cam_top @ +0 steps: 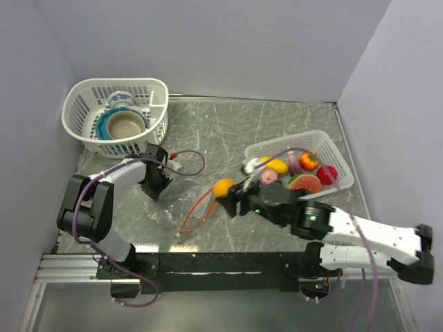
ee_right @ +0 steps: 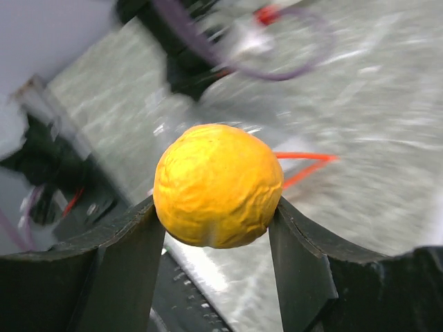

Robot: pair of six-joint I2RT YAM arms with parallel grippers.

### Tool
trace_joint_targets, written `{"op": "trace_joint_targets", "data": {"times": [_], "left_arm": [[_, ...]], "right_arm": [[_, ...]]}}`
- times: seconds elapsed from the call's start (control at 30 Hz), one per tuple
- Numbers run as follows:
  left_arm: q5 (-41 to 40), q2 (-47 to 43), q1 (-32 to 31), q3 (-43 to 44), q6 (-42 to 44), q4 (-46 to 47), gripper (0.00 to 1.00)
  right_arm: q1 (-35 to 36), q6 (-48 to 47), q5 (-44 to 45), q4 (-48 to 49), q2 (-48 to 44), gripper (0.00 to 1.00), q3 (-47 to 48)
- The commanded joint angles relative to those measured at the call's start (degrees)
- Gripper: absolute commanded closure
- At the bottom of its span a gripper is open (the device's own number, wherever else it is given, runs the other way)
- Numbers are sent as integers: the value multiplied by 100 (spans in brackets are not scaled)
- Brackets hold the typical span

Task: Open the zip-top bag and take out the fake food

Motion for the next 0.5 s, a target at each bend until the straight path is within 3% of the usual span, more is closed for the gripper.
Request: {"op": "trace_joint_targets", "data": {"times": [0.0, 0.17, 0.3, 0.4, 0.47], "left_arm": [[230, -47, 72, 61, 131, 56, 99], [529, -328, 81, 192, 104, -41, 99], [994, -583, 98, 474, 51, -208, 99], [1425, -803, 116, 764, -36, -322, 99], [1662, -987, 116, 904, -124, -305, 99]], "right_arm": [[-876, 297, 1210, -837, -982, 58, -59], [-2115, 509, 2239, -1013, -1107, 54, -313], [-3344, 938, 2084, -962, -598, 44, -559], [-3865, 1220, 1794, -786, -308, 34, -735], [-4278, 1343, 1617, -715, -202, 10, -779]]}}
